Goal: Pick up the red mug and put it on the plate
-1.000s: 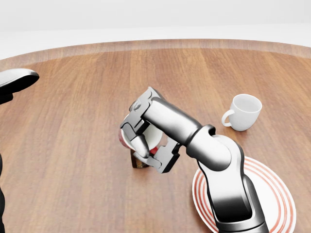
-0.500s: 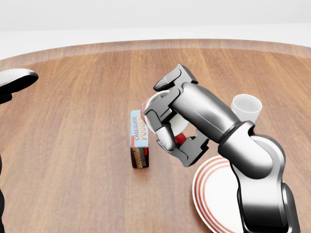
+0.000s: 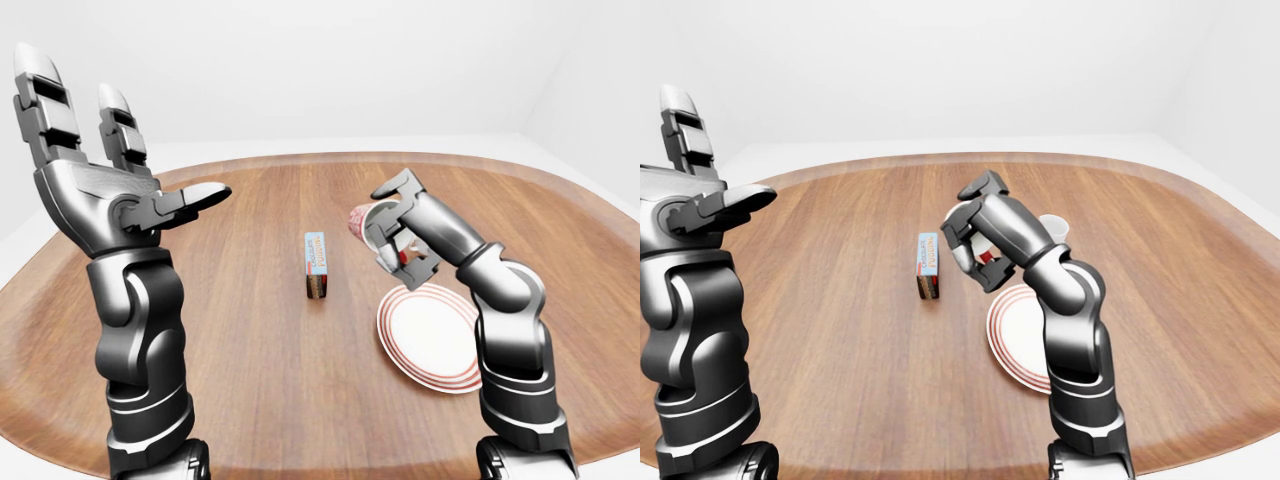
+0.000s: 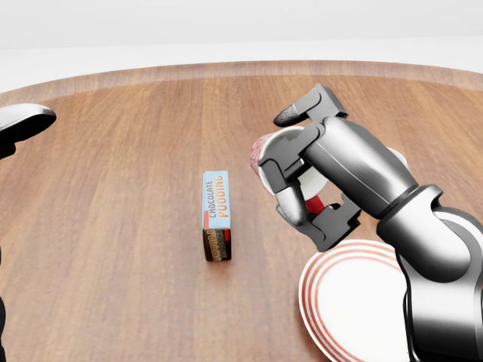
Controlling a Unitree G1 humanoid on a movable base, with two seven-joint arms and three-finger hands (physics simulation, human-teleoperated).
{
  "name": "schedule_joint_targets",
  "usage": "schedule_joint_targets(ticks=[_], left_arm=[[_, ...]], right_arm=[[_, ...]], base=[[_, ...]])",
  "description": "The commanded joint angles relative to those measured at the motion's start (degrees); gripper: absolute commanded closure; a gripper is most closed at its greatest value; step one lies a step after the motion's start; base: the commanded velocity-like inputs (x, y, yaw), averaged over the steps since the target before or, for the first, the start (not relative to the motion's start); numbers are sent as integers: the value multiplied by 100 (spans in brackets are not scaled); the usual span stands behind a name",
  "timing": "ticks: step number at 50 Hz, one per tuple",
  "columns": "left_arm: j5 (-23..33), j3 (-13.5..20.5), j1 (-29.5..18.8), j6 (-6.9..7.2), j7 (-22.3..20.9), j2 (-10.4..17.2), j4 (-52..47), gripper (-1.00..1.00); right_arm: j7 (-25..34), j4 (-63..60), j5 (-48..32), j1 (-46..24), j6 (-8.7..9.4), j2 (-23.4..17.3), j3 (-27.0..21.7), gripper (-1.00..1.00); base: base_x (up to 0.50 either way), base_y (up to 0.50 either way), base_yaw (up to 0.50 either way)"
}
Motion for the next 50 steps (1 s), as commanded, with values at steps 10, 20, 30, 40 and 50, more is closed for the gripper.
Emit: schedule_joint_targets(ticks=[10, 20, 30, 40, 50], left_arm=[[-45, 17, -5, 0, 38, 21, -70, -98], [-36, 23, -12, 0, 34, 31, -42, -98], [-45, 26, 4, 0, 40, 32, -71, -98], [-59, 49, -3, 0, 43, 49, -58, -99], [-37, 41, 38, 0, 21, 34, -40, -98]], right_arm=[[0, -867, 45, 912, 0, -288, -486, 100], [0, -1299, -56, 1730, 0, -333, -930, 100], [0, -870, 19, 1898, 0, -424, -1372, 100], [0, 66, 247, 1697, 0, -590, -1422, 100], [0, 1323, 376, 1408, 0, -779, -1207, 100]], base=[[0, 0, 0], [0, 0, 0], [0, 0, 0], [0, 0, 0], [0, 0, 0]])
